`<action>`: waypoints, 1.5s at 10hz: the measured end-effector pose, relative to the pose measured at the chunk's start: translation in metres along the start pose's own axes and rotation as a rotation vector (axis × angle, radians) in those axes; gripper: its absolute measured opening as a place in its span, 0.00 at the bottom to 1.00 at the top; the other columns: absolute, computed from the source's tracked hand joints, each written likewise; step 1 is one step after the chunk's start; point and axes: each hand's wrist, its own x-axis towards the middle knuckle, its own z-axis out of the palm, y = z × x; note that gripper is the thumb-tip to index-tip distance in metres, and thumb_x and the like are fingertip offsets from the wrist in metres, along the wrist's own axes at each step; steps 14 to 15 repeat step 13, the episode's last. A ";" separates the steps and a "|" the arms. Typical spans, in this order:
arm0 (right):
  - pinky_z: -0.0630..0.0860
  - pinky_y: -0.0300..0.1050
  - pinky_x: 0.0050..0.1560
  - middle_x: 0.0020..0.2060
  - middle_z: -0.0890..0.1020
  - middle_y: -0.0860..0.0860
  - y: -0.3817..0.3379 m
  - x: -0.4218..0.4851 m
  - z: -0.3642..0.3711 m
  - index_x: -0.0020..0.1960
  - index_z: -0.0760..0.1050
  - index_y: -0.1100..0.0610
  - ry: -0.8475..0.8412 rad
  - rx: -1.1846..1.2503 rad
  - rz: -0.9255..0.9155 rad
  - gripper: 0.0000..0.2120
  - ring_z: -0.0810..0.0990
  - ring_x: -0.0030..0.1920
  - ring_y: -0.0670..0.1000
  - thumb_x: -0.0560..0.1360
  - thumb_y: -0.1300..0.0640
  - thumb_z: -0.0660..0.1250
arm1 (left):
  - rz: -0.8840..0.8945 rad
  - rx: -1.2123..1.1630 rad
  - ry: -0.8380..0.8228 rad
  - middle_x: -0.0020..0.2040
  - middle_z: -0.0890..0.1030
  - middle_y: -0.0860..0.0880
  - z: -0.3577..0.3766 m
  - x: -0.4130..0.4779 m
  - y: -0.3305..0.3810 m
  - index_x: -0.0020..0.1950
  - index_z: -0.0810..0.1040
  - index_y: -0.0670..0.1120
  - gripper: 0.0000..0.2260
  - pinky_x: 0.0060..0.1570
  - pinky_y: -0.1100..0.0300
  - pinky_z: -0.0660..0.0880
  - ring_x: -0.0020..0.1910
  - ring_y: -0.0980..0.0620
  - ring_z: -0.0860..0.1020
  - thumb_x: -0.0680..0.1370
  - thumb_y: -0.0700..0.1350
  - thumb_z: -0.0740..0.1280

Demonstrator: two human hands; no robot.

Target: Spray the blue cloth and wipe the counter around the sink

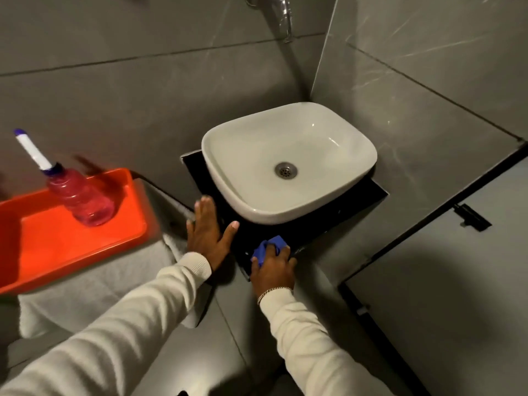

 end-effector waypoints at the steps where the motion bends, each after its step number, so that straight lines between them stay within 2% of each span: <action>1: 0.68 0.51 0.66 0.67 0.70 0.63 -0.042 -0.046 0.013 0.68 0.68 0.55 -0.026 0.140 0.014 0.23 0.72 0.62 0.63 0.76 0.46 0.62 | -0.481 -0.629 -0.276 0.71 0.68 0.43 -0.006 -0.030 -0.028 0.69 0.66 0.42 0.26 0.72 0.50 0.62 0.71 0.43 0.66 0.78 0.59 0.55; 2: 0.69 0.49 0.68 0.65 0.73 0.60 -0.069 -0.076 0.012 0.66 0.73 0.56 -0.014 0.446 0.007 0.23 0.73 0.65 0.61 0.72 0.55 0.69 | -0.669 -0.847 -0.576 0.48 0.79 0.45 -0.019 -0.061 -0.034 0.55 0.77 0.48 0.25 0.38 0.60 0.75 0.44 0.45 0.77 0.75 0.66 0.53; 3: 0.64 0.48 0.73 0.71 0.69 0.56 -0.104 -0.096 0.007 0.73 0.64 0.55 -0.022 0.533 -0.150 0.35 0.68 0.71 0.56 0.68 0.59 0.71 | -0.637 -1.070 -0.451 0.47 0.81 0.43 -0.050 -0.068 -0.050 0.53 0.79 0.45 0.17 0.47 0.55 0.76 0.44 0.47 0.79 0.76 0.57 0.62; 4: 0.63 0.49 0.73 0.72 0.68 0.51 -0.154 -0.102 -0.002 0.76 0.52 0.53 -0.144 0.677 -0.277 0.45 0.66 0.72 0.53 0.62 0.56 0.67 | -0.503 -1.212 -0.288 0.49 0.80 0.38 -0.097 -0.062 -0.074 0.58 0.77 0.37 0.14 0.50 0.55 0.78 0.44 0.45 0.80 0.75 0.42 0.66; 5: 0.68 0.48 0.69 0.68 0.71 0.50 -0.200 -0.086 -0.005 0.73 0.59 0.50 -0.298 0.972 -0.321 0.38 0.70 0.67 0.48 0.63 0.61 0.61 | -0.472 -1.290 -0.039 0.48 0.77 0.37 -0.143 -0.054 -0.104 0.58 0.73 0.36 0.14 0.47 0.52 0.76 0.42 0.42 0.77 0.73 0.30 0.61; 6: 0.70 0.50 0.69 0.68 0.71 0.53 -0.243 -0.057 0.005 0.70 0.63 0.51 -0.386 1.091 -0.287 0.30 0.72 0.67 0.52 0.71 0.64 0.67 | -0.471 -1.396 0.122 0.49 0.77 0.38 -0.184 -0.054 -0.147 0.59 0.72 0.36 0.16 0.56 0.46 0.73 0.46 0.40 0.76 0.71 0.29 0.59; 7: 0.75 0.56 0.63 0.67 0.74 0.63 -0.291 -0.035 0.035 0.70 0.64 0.58 -0.656 1.096 -0.259 0.30 0.77 0.62 0.58 0.72 0.72 0.67 | -0.510 -1.380 0.134 0.38 0.83 0.41 -0.218 -0.050 -0.187 0.51 0.75 0.37 0.13 0.45 0.54 0.80 0.38 0.44 0.82 0.70 0.32 0.56; 8: 0.76 0.46 0.45 0.55 0.81 0.67 -0.340 -0.025 0.066 0.59 0.73 0.63 -0.675 1.024 -0.240 0.22 0.79 0.45 0.54 0.68 0.76 0.68 | -0.681 -1.129 0.389 0.43 0.80 0.37 -0.239 -0.021 -0.227 0.51 0.75 0.34 0.11 0.49 0.48 0.77 0.41 0.42 0.79 0.71 0.30 0.60; 9: 0.75 0.43 0.41 0.44 0.80 0.59 -0.374 -0.023 0.087 0.49 0.73 0.60 -0.589 0.999 -0.180 0.17 0.77 0.43 0.52 0.66 0.75 0.69 | -0.807 -0.925 0.703 0.51 0.76 0.38 -0.249 0.003 -0.252 0.53 0.73 0.38 0.15 0.56 0.46 0.74 0.47 0.44 0.75 0.69 0.30 0.69; 10: 0.72 0.44 0.44 0.42 0.79 0.55 -0.389 -0.020 0.105 0.48 0.73 0.61 -0.533 0.938 -0.126 0.13 0.77 0.42 0.53 0.67 0.72 0.67 | -0.774 -0.842 0.804 0.51 0.75 0.40 -0.249 0.014 -0.265 0.53 0.70 0.43 0.18 0.49 0.55 0.76 0.47 0.46 0.74 0.68 0.31 0.71; 11: 0.70 0.38 0.41 0.42 0.78 0.54 -0.391 -0.016 0.105 0.52 0.74 0.64 -0.561 0.835 -0.099 0.14 0.76 0.42 0.53 0.68 0.70 0.68 | -0.693 -0.763 0.692 0.51 0.75 0.41 -0.249 0.019 -0.275 0.61 0.69 0.38 0.20 0.45 0.58 0.73 0.47 0.47 0.74 0.71 0.31 0.68; 12: 0.63 0.34 0.33 0.44 0.78 0.55 -0.388 -0.011 0.092 0.55 0.74 0.64 -0.608 0.637 -0.183 0.15 0.73 0.42 0.52 0.70 0.64 0.70 | -0.606 -0.744 0.612 0.53 0.75 0.42 -0.260 0.022 -0.279 0.64 0.68 0.37 0.20 0.55 0.53 0.73 0.54 0.44 0.76 0.73 0.30 0.65; 13: 0.66 0.33 0.38 0.46 0.78 0.54 -0.379 -0.026 0.066 0.57 0.74 0.61 -0.544 0.579 -0.291 0.16 0.77 0.47 0.54 0.71 0.61 0.70 | -0.510 -0.622 0.589 0.57 0.78 0.39 -0.276 0.012 -0.278 0.61 0.72 0.37 0.17 0.65 0.49 0.70 0.57 0.46 0.75 0.73 0.30 0.65; 15: 0.66 0.33 0.38 0.46 0.78 0.54 -0.379 -0.026 0.066 0.57 0.74 0.61 -0.544 0.579 -0.291 0.16 0.77 0.47 0.54 0.71 0.61 0.70 | -0.510 -0.622 0.589 0.57 0.78 0.39 -0.276 0.012 -0.278 0.61 0.72 0.37 0.17 0.65 0.49 0.70 0.57 0.46 0.75 0.73 0.30 0.65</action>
